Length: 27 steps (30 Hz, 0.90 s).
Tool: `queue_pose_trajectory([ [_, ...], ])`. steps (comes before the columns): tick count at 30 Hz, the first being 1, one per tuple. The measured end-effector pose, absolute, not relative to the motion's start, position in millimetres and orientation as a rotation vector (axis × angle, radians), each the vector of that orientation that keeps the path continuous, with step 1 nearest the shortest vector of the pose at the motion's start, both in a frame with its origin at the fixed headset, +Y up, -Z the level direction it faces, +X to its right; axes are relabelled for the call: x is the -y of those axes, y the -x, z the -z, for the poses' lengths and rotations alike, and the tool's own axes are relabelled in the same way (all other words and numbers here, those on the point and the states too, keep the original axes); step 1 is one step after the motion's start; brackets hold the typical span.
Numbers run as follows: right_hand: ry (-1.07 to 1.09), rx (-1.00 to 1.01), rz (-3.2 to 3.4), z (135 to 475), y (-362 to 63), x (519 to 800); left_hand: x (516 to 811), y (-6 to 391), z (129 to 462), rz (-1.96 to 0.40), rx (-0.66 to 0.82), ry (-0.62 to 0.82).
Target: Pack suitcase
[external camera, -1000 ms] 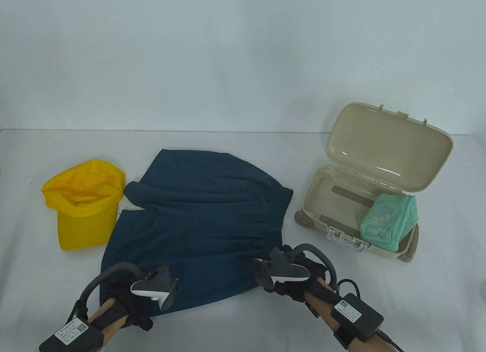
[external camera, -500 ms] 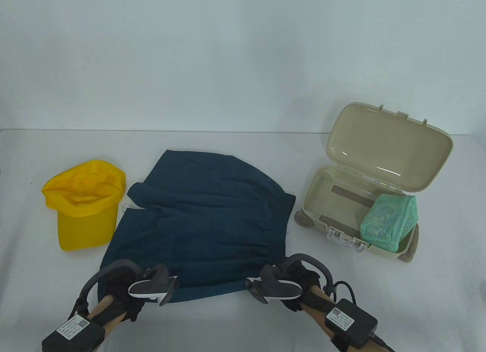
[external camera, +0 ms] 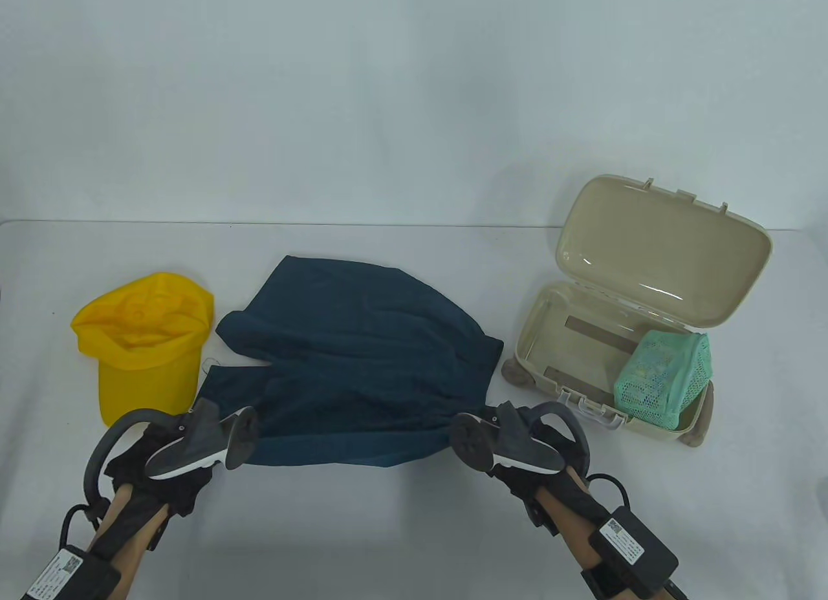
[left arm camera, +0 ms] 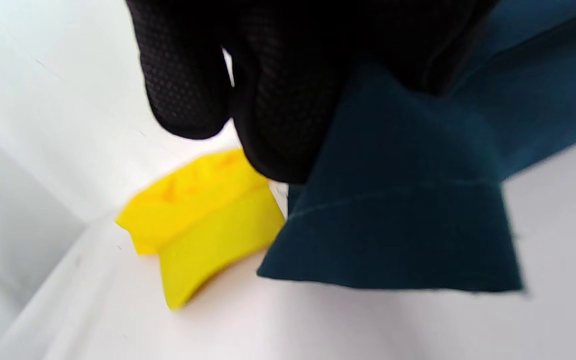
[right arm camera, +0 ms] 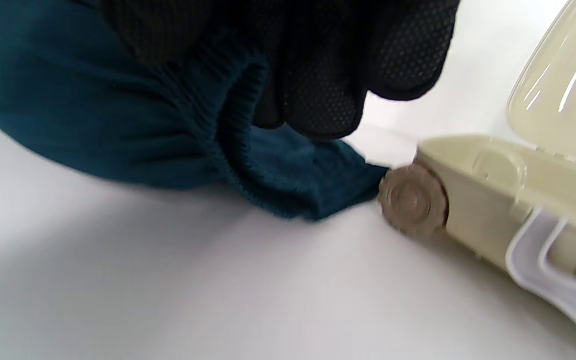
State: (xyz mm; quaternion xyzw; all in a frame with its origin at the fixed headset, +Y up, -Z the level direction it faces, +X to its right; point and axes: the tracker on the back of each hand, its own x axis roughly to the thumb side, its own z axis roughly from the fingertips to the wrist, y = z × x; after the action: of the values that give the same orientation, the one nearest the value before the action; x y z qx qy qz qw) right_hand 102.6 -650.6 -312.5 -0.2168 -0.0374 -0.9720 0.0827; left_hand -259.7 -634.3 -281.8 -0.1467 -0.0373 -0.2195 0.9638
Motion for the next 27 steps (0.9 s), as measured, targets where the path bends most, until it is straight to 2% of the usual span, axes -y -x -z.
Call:
queue_pose_trajectory([
  [8,0.715,0.142,3.024,321.9,-104.5,584.1,550.2,258.8,282.1,0.55,0.003,0.117],
  [11,0.752,0.265,3.055,332.3,-103.9,568.6,523.7,257.3,299.0,0.62,-0.032,0.065],
  [13,0.758,0.379,3.088,340.6,-103.0,567.3,517.3,255.2,316.8,0.667,-0.049,0.049],
  [15,0.728,0.486,3.117,351.3,-101.9,571.7,518.4,251.4,341.4,0.71,-0.069,0.034],
  [19,0.549,0.635,3.128,373.8,-103.6,598.5,542.0,236.9,393.0,0.704,-0.108,0.045],
  [27,0.14,0.751,3.104,407.0,-120.1,654.3,595.3,204.9,461.5,0.561,-0.165,0.051],
])
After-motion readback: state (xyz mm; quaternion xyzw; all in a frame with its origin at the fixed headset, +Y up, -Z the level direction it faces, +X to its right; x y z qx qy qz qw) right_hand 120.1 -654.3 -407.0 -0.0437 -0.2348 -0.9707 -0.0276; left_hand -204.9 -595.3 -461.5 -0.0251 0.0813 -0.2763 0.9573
